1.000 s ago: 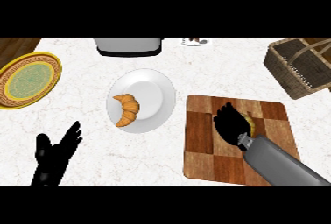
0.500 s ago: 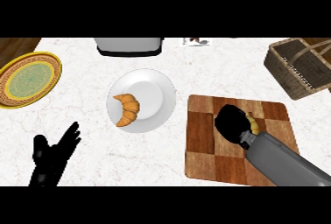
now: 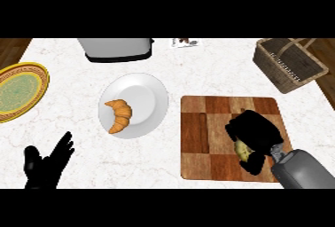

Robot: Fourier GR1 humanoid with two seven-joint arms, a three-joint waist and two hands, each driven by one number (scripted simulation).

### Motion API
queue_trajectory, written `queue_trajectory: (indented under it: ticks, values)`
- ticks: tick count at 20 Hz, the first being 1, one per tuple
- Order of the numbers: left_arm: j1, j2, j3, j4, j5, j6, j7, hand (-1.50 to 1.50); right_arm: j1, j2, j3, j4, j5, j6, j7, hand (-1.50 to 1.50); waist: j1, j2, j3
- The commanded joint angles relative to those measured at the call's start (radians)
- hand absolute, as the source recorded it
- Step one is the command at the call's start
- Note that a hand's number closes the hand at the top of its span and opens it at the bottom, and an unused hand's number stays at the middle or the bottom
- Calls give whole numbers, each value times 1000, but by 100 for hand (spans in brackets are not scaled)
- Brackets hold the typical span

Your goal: Pick the squash from the cutting board and place it in the basket

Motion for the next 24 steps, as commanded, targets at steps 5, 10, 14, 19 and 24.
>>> queue_trajectory:
  ticks: [5, 10, 14, 19, 24]
  values:
    - [9, -7, 2, 31, 4, -8, 15, 0, 220, 31, -271, -370, -308, -9, 47, 150, -10, 4, -10]
    - [33, -14, 5, 9, 3, 8, 18, 0, 233, 250, -469, -454, -648, -44, 80, 150, -16, 4, -8]
    - [28, 0, 10, 9, 11, -11, 29, 0, 149, 233, -655, -618, -841, 27, 248, 150, 3, 3, -12]
    - [-19, -17, -20, 27, -16, -8, 34, 0, -32, 111, -880, -642, -1041, 69, 554, 150, 32, 11, -14]
    - [-37, -9, -22, 46, -15, -37, 25, 0, -289, -74, -1036, -496, -1230, 57, 775, 150, 56, 12, -14]
